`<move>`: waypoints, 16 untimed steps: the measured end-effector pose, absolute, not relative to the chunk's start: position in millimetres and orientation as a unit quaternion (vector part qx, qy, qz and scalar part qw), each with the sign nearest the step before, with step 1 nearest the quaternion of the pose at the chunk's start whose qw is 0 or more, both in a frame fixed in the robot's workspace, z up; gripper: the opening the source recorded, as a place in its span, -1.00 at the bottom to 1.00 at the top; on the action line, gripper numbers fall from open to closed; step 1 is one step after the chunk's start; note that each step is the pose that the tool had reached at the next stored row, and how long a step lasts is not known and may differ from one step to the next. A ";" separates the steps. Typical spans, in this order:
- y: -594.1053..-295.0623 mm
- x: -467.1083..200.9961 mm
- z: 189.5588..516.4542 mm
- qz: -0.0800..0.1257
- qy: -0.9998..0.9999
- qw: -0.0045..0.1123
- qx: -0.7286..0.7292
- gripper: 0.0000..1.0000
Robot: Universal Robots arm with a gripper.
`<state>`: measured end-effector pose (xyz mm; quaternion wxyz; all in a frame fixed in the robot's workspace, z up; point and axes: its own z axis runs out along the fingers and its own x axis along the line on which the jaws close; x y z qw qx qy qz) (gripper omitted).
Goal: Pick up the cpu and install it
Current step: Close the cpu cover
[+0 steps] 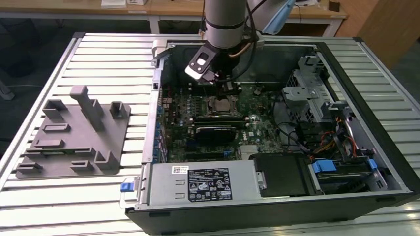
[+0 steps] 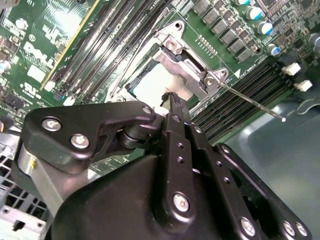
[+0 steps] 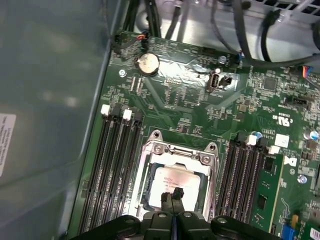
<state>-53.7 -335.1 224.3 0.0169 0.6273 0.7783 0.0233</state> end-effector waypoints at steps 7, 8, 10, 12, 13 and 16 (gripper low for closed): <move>-335.1 -53.7 224.2 0.024 0.797 0.016 0.603 -0.79; -335.1 -53.7 224.2 0.024 0.800 0.016 0.599 -0.79; -335.1 -53.7 224.3 0.024 0.806 0.016 0.591 -0.79; -335.1 -53.7 224.2 0.024 0.812 0.016 0.583 -0.79; -335.1 -53.7 224.2 0.024 0.815 0.015 0.579 -0.79; -335.1 -53.7 224.2 0.025 0.824 0.015 0.566 -0.79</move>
